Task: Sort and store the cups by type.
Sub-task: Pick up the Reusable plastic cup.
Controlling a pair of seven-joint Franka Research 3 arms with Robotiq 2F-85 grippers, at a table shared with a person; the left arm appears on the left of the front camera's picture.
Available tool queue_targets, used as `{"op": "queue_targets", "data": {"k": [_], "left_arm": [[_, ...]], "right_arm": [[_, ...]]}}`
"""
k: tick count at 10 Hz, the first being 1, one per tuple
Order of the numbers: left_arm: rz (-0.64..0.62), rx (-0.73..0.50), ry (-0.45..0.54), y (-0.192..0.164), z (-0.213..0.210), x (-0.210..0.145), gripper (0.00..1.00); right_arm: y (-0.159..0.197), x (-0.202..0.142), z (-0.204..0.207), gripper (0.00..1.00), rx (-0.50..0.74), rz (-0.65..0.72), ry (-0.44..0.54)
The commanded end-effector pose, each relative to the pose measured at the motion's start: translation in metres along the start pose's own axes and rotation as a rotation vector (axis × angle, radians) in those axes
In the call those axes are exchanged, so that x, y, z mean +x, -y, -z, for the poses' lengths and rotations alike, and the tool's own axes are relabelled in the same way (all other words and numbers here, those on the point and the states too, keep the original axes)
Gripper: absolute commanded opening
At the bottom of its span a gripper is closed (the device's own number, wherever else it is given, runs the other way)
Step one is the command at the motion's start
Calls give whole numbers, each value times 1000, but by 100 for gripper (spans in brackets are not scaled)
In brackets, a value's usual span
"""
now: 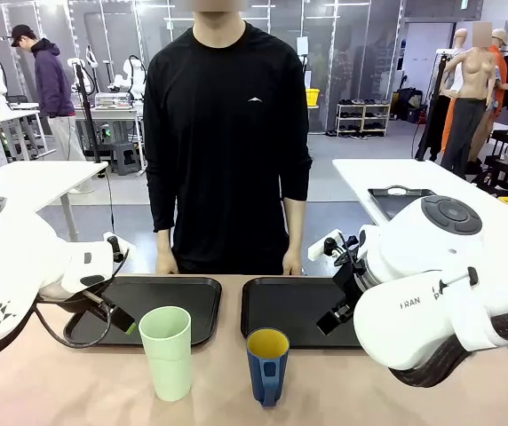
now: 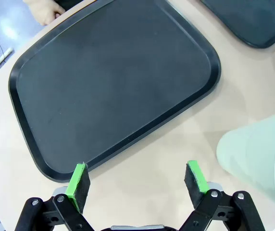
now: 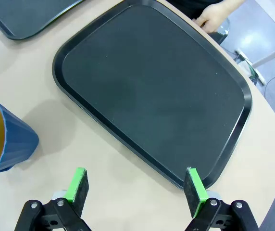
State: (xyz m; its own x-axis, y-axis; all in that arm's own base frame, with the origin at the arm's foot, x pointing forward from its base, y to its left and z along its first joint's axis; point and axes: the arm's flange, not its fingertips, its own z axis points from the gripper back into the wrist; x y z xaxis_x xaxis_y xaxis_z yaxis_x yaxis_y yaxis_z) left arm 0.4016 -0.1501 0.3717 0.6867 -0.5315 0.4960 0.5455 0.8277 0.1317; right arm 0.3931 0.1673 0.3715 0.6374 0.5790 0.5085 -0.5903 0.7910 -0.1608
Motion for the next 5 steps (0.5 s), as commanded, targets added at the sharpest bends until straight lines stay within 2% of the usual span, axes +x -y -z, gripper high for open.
{"op": "queue_targets", "data": {"k": [1,5], "left_arm": [[-1,0,0,0,0,0,100],[-1,0,0,0,0,0,100]], "right_arm": [[0,0,0,100,1,3,0],[0,0,0,100,1,3,0]]}}
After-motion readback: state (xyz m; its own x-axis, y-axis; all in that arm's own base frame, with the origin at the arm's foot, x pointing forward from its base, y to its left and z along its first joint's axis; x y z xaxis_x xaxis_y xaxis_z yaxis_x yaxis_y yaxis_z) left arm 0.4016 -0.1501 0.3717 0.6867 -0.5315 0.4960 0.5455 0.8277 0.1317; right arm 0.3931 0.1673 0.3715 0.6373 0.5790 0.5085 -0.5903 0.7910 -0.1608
